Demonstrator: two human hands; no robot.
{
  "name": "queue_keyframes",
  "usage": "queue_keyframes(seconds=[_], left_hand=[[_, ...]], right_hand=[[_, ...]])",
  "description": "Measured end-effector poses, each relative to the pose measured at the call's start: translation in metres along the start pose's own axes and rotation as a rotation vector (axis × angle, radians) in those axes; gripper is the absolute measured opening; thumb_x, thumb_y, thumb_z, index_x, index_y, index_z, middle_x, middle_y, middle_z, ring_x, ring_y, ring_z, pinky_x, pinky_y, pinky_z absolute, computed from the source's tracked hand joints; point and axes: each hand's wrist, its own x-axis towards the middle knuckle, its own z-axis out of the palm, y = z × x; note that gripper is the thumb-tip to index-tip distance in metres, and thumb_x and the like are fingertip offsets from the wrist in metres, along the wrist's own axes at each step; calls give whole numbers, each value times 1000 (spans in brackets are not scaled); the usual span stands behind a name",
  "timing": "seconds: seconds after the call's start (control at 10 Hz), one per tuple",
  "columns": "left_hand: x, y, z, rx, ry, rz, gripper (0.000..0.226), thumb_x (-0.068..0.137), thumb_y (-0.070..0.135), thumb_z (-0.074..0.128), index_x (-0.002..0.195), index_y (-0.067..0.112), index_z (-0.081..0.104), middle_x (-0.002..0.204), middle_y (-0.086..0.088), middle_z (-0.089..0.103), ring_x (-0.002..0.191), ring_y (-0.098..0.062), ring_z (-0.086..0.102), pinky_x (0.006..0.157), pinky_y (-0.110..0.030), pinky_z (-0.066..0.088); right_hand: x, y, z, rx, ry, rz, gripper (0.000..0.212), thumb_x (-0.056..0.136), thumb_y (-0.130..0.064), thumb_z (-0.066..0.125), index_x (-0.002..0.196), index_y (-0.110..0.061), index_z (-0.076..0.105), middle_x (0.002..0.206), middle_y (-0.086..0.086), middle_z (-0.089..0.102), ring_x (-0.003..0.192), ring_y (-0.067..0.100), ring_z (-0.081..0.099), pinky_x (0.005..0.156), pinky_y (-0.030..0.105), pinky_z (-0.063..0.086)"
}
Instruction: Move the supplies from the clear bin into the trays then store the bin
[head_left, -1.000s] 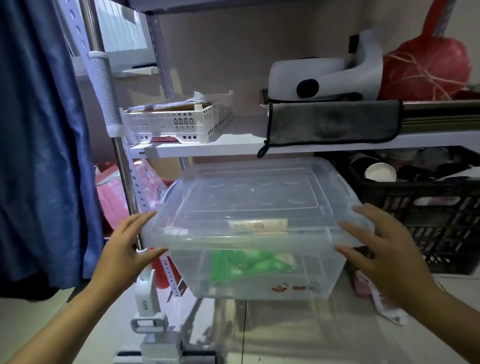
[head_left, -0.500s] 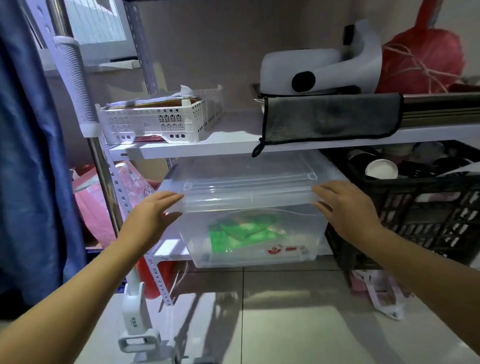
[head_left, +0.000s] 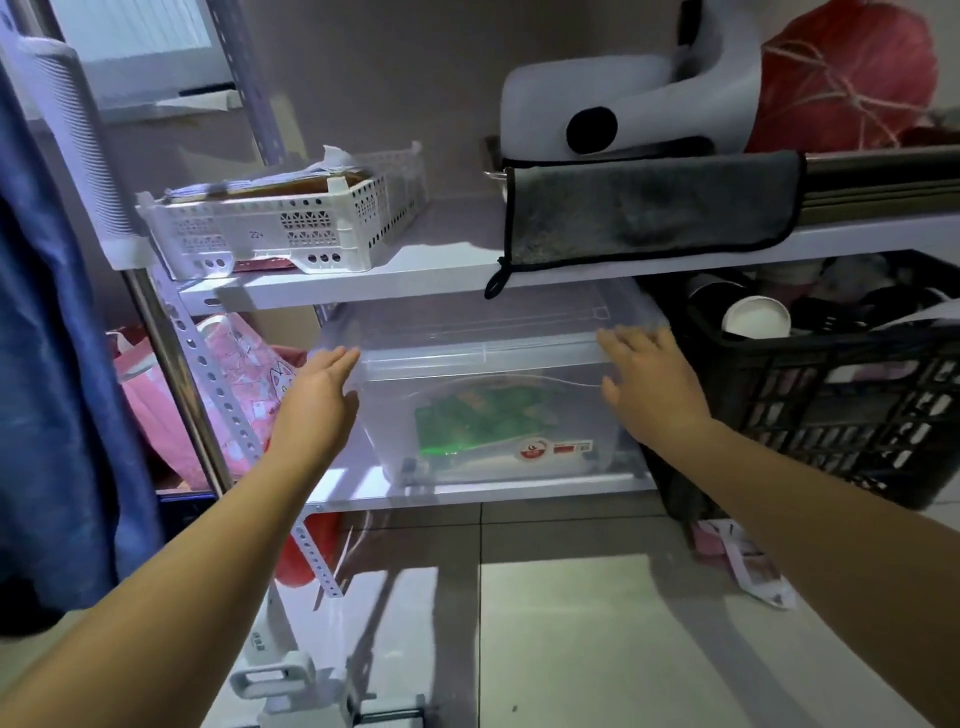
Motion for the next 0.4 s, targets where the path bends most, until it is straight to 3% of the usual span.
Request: queue_keyframes(seconds=[0.1,0.2,0.4], left_hand=[[-8,10,-11,180,-222,-19,91,89,19,68,158,22,10,166,-10,6,151,-36,3,122,-50,14],[-26,29,-33,294,-350,-56,105,85,46,66,154,39,-12,165,-2,-17,150,-36,-14,119,-56,5],[-57,120,-140,296,-534,8,101,85,72,49,155,35,-15,165,-4,-15,151,-38,-10,119,-52,-2]], right_hand=[[-16,-3,-16,19,-213,9,83,96,-40,53,159,-23,1,167,7,-1,152,30,1,122,50,11],[-47,2,-40,28,-338,3,87,94,-48,51,155,-40,-9,164,-2,-22,151,30,-18,117,62,1],[-101,26,-163,33,-572,2,81,93,-57,44,153,-47,-9,165,-5,-20,151,26,-21,118,62,-1]])
